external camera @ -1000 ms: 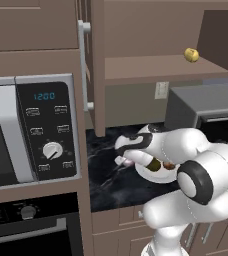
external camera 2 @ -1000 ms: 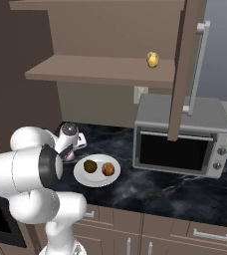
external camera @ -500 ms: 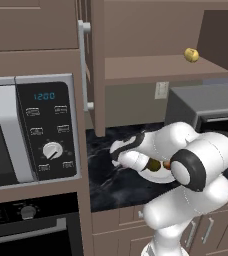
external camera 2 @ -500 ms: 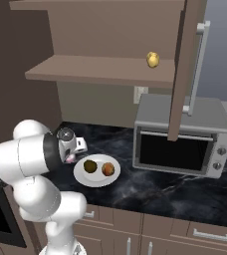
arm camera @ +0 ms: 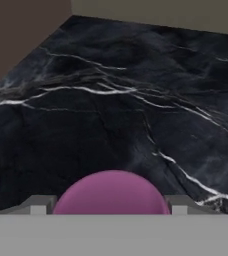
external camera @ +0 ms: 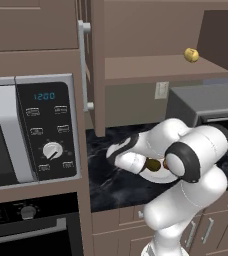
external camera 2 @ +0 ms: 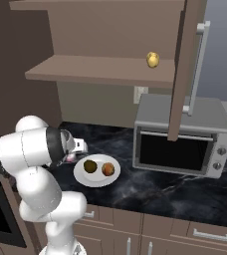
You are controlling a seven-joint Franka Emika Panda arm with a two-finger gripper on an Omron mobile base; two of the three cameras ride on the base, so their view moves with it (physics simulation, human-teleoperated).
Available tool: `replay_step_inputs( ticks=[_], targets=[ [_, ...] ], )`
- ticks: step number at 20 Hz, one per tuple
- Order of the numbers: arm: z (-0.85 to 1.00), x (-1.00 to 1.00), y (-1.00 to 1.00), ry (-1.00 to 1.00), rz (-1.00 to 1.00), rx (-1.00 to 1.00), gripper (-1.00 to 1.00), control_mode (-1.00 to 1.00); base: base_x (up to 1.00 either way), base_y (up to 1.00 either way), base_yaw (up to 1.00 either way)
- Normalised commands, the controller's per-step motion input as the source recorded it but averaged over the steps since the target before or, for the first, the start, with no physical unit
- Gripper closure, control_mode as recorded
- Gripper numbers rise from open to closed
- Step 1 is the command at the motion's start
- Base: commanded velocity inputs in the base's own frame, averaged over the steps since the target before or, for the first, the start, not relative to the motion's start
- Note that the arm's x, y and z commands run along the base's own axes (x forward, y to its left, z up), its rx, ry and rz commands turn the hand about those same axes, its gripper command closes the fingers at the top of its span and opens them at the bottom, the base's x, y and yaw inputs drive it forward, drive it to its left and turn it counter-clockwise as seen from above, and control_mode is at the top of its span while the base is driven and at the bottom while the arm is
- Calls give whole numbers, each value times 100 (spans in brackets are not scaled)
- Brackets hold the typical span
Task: Pick the avocado and bread from the counter and place them on the plate. Then pick the jam from the cabinet and place it next to the plate. Lastly close the cabinet door.
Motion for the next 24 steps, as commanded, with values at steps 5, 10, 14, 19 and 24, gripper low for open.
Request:
replay_step_inputs(
  ticks=[5,10,14,19,24],
  targets=[
    [-6,14,0,-2,-10,6,100,-100,0,0,0],
    [-14,2,0,-4,-7,7,100,-100,0,0,0],
    [-22,0,0,0,-5,2,100,-100,0,0,0],
    [-15,0,0,0,-3,0,-100,-100,0,0,0],
    [0,2,0,2,-1,0,-100,-100,0,0,0]
  ],
)
